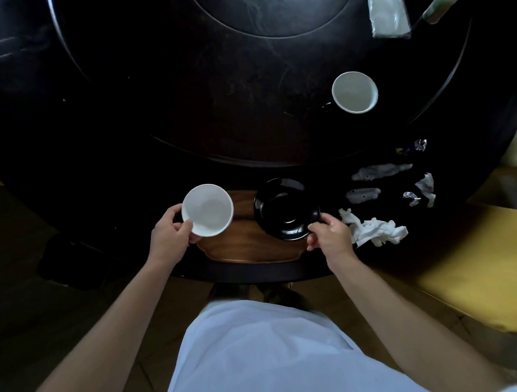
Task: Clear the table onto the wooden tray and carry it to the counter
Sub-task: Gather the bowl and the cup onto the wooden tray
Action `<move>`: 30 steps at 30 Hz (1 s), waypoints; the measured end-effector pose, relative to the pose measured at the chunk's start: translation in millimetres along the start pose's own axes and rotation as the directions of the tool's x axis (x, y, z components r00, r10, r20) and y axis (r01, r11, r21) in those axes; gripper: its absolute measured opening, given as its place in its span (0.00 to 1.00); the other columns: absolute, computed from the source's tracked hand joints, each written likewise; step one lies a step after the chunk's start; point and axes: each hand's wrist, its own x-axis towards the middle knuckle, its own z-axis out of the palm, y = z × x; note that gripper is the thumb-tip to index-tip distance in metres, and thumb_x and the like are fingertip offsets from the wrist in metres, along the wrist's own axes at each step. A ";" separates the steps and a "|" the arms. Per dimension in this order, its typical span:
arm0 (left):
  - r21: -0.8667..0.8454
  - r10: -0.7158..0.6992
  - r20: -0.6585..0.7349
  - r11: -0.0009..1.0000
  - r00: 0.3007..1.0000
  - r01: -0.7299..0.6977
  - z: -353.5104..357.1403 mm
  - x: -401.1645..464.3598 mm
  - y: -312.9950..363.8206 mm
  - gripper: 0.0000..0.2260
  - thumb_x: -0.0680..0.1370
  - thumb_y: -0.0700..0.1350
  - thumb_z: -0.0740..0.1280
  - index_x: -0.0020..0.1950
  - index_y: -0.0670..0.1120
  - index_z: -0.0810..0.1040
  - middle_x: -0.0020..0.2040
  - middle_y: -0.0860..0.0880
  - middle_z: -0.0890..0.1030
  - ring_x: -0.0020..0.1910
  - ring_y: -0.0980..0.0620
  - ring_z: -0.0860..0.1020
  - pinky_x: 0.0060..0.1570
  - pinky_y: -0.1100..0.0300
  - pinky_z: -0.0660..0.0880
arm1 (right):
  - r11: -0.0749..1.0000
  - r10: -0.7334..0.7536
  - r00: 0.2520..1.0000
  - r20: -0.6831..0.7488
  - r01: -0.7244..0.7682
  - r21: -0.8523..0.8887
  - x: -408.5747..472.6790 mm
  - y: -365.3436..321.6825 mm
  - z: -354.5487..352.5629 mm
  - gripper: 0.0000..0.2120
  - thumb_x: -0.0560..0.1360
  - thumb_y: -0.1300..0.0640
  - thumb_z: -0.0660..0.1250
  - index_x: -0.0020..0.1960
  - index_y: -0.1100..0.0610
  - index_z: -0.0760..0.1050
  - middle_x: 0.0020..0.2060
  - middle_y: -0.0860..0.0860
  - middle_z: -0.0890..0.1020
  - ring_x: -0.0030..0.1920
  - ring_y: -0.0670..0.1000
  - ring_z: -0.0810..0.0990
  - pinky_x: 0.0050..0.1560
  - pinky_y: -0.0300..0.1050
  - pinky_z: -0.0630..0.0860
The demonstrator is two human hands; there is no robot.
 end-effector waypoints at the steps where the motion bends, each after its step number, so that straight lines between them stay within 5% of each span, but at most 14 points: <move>1: 0.033 0.010 -0.006 0.999 1.000 -0.010 1.3 0.9 -1.2 0.20 0.83 0.42 0.66 0.75 0.49 0.71 0.39 0.49 0.86 0.36 0.57 0.85 0.41 0.57 0.82 | 1.000 0.000 1.000 0.002 0.000 -0.006 -4.5 3.0 0.6 0.19 0.78 0.69 0.65 0.68 0.63 0.72 0.25 0.51 0.76 0.25 0.49 0.75 0.25 0.44 0.76; 3: 0.078 0.029 -0.016 0.997 0.999 -0.028 3.5 1.3 -0.8 0.20 0.83 0.42 0.66 0.75 0.49 0.72 0.36 0.50 0.85 0.37 0.57 0.85 0.47 0.51 0.83 | 1.000 -0.001 1.000 0.009 0.001 -0.009 -10.4 6.5 3.5 0.24 0.78 0.69 0.65 0.74 0.64 0.67 0.28 0.54 0.77 0.26 0.49 0.76 0.26 0.44 0.77; 5: 0.080 0.042 -0.025 0.996 0.999 -0.040 4.4 1.5 3.1 0.19 0.82 0.41 0.66 0.74 0.49 0.73 0.34 0.52 0.85 0.36 0.61 0.84 0.46 0.56 0.81 | 1.000 -0.014 1.000 0.008 0.014 -0.025 -10.3 8.9 5.2 0.26 0.79 0.68 0.65 0.76 0.64 0.65 0.30 0.56 0.77 0.27 0.49 0.77 0.28 0.45 0.79; 13: 0.061 0.055 -0.008 0.997 0.998 -0.055 6.3 4.6 0.1 0.20 0.82 0.43 0.68 0.74 0.51 0.73 0.36 0.51 0.86 0.39 0.58 0.86 0.50 0.48 0.84 | 0.978 -0.093 0.990 -0.104 0.072 -0.196 5.1 3.8 -15.7 0.20 0.80 0.63 0.66 0.72 0.59 0.70 0.33 0.56 0.83 0.30 0.49 0.81 0.32 0.46 0.81; 19: 0.004 0.051 -0.029 0.999 0.998 -0.051 10.6 -0.3 1.1 0.21 0.83 0.45 0.66 0.76 0.51 0.72 0.39 0.51 0.86 0.38 0.60 0.85 0.42 0.61 0.81 | 0.973 -0.088 0.993 -0.078 0.069 -0.219 7.7 1.1 -23.9 0.19 0.80 0.62 0.67 0.70 0.60 0.70 0.31 0.54 0.82 0.30 0.50 0.80 0.30 0.46 0.78; 30: -0.074 0.005 0.007 0.997 1.000 -0.004 9.9 -1.5 0.8 0.21 0.83 0.45 0.67 0.76 0.50 0.72 0.39 0.48 0.87 0.40 0.53 0.87 0.38 0.58 0.79 | 0.930 -0.123 0.990 0.065 0.138 -0.342 -3.0 1.6 -20.8 0.11 0.80 0.62 0.67 0.59 0.53 0.70 0.31 0.55 0.81 0.25 0.46 0.78 0.27 0.43 0.78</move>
